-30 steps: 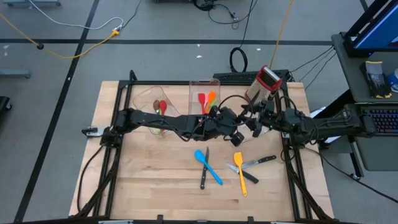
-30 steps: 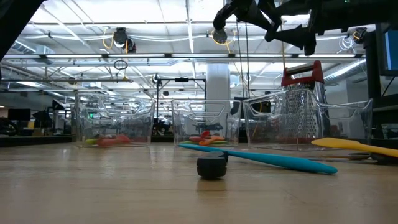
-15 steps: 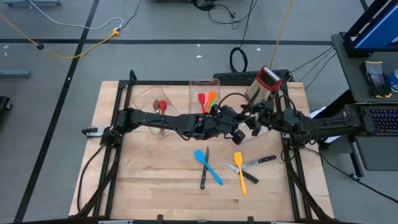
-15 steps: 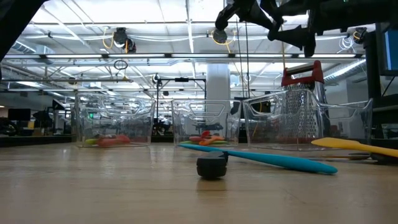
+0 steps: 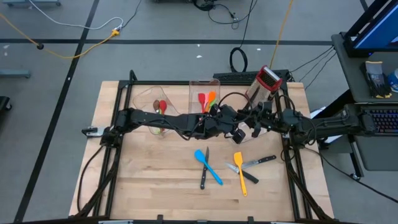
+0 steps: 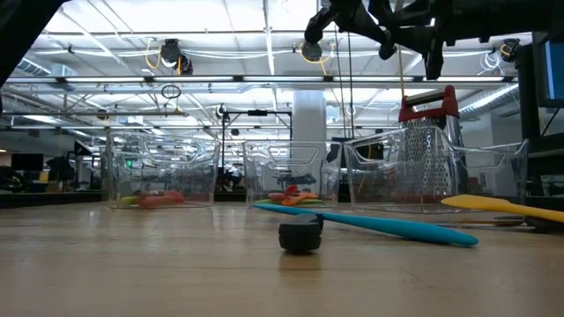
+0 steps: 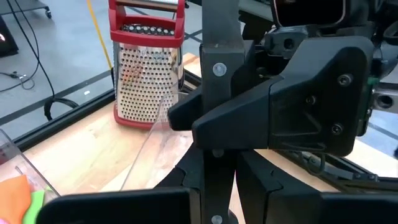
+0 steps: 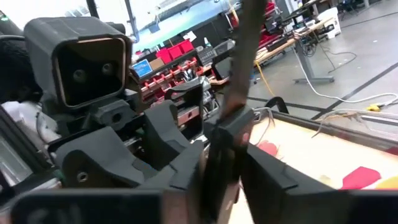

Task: Pick & Place Kitchen Items
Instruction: Put the black kitchen knife into the right bin

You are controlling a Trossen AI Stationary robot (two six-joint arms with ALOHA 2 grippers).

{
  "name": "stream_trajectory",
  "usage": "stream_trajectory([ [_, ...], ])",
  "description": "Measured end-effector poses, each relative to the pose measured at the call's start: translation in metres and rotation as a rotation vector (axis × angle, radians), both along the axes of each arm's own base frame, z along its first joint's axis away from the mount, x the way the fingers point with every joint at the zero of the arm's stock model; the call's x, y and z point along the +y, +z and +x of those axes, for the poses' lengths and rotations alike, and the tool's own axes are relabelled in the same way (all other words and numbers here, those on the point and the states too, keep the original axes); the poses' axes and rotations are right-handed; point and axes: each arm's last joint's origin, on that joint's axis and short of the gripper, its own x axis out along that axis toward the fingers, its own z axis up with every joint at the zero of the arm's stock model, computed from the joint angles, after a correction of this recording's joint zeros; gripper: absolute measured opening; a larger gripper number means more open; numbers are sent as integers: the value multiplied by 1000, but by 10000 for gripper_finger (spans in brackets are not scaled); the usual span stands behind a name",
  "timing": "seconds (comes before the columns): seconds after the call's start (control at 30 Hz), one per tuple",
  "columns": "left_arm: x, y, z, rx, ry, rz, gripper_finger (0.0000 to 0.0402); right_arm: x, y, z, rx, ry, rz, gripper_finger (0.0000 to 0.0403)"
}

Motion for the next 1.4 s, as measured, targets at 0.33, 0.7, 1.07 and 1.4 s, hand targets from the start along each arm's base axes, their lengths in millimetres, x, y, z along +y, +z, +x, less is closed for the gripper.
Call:
stream_trajectory([
  [0.33, 1, -1, 0, 13, -17, -7, 66, 1, 0, 0, 4, 32, -1, 60],
  [0.7, 5, -4, -1, 44, -27, -28, 203, 0, -5, 0, 44, 12, -1, 35],
  [1.07, 5, -10, -5, 154, -59, 16, 272, 0, -5, -1, 41, 5, 24, 36],
  [1.4, 8, -14, -8, 206, -44, 25, 273, -6, -4, -14, 72, -32, 31, 35],
])
